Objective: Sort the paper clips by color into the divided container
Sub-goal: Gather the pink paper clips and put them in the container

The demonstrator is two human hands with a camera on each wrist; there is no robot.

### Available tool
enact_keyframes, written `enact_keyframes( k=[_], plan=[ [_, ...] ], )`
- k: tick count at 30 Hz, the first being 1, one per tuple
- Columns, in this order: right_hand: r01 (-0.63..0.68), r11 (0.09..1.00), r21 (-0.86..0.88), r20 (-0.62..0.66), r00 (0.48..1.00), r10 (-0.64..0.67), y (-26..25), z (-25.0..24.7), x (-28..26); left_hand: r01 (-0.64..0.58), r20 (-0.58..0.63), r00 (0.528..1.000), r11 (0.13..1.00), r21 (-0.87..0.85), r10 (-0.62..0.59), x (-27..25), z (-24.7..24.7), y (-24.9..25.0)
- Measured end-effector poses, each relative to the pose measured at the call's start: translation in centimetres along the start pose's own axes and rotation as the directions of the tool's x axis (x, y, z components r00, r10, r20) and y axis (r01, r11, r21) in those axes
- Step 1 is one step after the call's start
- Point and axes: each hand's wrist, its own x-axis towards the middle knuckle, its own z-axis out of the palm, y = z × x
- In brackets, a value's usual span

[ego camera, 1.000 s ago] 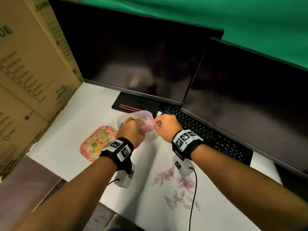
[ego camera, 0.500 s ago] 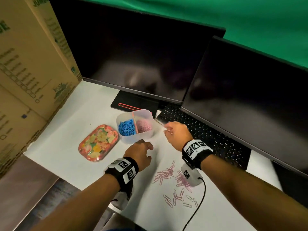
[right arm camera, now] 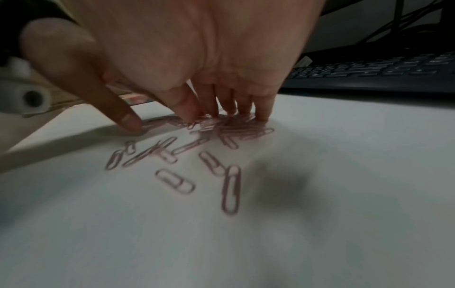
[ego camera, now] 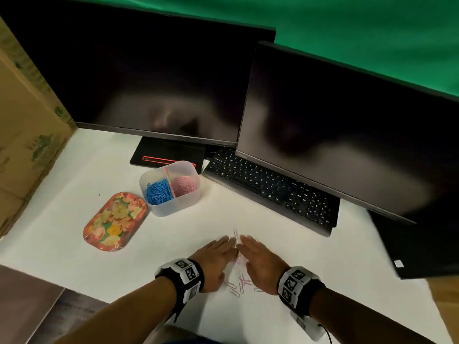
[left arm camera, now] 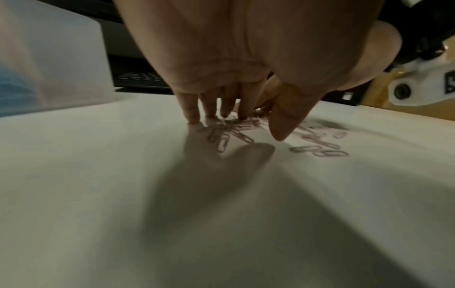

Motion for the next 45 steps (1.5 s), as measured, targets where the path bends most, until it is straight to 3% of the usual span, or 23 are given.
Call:
enact_keyframes(
  k=[5,8,10,12,15,19,22,26,29,32,36,42,45],
  plan=[
    [0.029,0.99,0.134,-0.05,0.999,-0.023,0.4,-0.2,-2.9,-0.096,-0.059,0.994,0.993,-0.061,0.093,-1.2,-0.5,0.4],
    [-0.143,0.977,0.156,-0.118,0.98,0.162,1.6,-1.1,-2.9,0.011,-0.144,0.989,0.996,-0.085,-0.023,-1.0,-1.6,0.1],
    [-0.243,0.957,0.156,-0.103,0.96,0.26,2.3,-1.3,-2.7,0.114,-0.128,0.984,0.989,-0.096,-0.126,-0.2,-2.2,-0.1],
    [-0.195,0.976,0.101,-0.047,0.979,0.2,2.1,-1.1,-2.6,0.135,-0.09,0.986,0.988,-0.078,-0.142,0.8,-2.6,0.0],
    [-0.036,0.999,0.017,0.022,0.999,0.035,1.3,0.2,-2.8,0.062,-0.011,0.998,0.998,-0.01,-0.062,1.8,-2.4,0.5],
    [0.088,0.996,-0.001,-0.001,0.996,-0.088,1.3,1.6,-3.3,-0.005,0.049,0.999,0.999,0.034,0.003,1.5,-1.1,1.0],
    [0.113,0.992,-0.062,-0.105,0.987,-0.119,1.5,2.5,-3.0,-0.028,0.019,0.999,0.997,0.065,0.027,0.7,0.0,1.5],
    [0.09,0.98,-0.177,-0.103,0.989,-0.11,1.4,2.5,-1.9,0.002,-0.088,0.996,1.0,0.029,0.001,0.2,0.4,2.4],
    [0.053,0.99,-0.129,-0.09,0.994,-0.064,1.6,2.2,-1.2,0.039,-0.085,0.996,0.998,0.047,-0.035,0.9,0.1,2.7],
    [0.028,0.996,-0.085,-0.165,0.985,-0.042,0.8,1.0,-0.9,0.067,-0.074,0.995,0.997,0.049,-0.063,1.5,-0.5,2.7],
    [-0.101,0.995,-0.013,-0.141,0.985,0.098,0.6,-0.4,-0.7,0.107,-0.05,0.993,0.992,0.064,-0.104,2.2,-1.4,2.8],
    [-0.241,0.947,0.214,-0.194,0.939,0.283,1.4,-1.8,-0.1,0.127,-0.007,0.992,0.982,0.138,-0.127,2.6,-2.3,2.4],
    [-0.257,0.92,0.296,-0.237,0.913,0.331,1.6,-3.1,0.2,0.166,-0.05,0.985,0.983,0.083,-0.162,2.7,-2.8,1.7]
  ],
)
